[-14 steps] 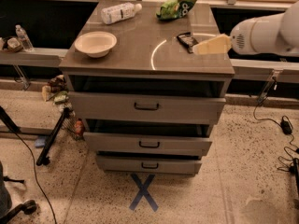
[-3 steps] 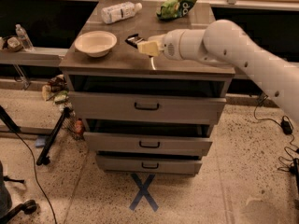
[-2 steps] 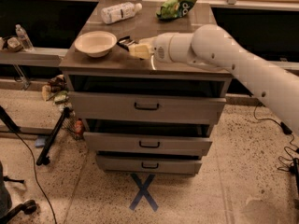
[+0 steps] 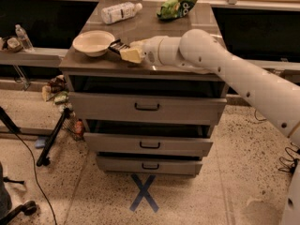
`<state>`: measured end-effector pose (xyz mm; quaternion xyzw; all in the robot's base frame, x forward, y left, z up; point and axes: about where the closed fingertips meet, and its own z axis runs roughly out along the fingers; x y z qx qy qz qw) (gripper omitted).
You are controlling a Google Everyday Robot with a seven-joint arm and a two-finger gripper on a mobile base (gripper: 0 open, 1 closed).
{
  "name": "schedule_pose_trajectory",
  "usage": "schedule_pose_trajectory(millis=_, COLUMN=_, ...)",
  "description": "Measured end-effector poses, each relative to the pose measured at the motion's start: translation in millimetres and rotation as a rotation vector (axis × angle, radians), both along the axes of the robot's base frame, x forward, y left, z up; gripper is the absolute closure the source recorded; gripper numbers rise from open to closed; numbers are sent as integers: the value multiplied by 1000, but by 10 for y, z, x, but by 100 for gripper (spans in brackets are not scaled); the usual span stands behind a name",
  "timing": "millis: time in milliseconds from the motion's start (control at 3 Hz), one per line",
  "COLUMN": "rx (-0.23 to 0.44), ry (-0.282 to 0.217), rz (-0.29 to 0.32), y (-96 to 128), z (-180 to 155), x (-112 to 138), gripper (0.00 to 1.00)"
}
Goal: Move rxbar chocolate near paper bowl
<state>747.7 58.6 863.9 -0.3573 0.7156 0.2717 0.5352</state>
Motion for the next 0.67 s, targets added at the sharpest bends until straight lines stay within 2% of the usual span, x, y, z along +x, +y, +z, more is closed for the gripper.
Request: schedule_pose_trajectory(millis=667, rx=-29, ry=-17, rz=30, y=149, z=-182, x=86, gripper=100)
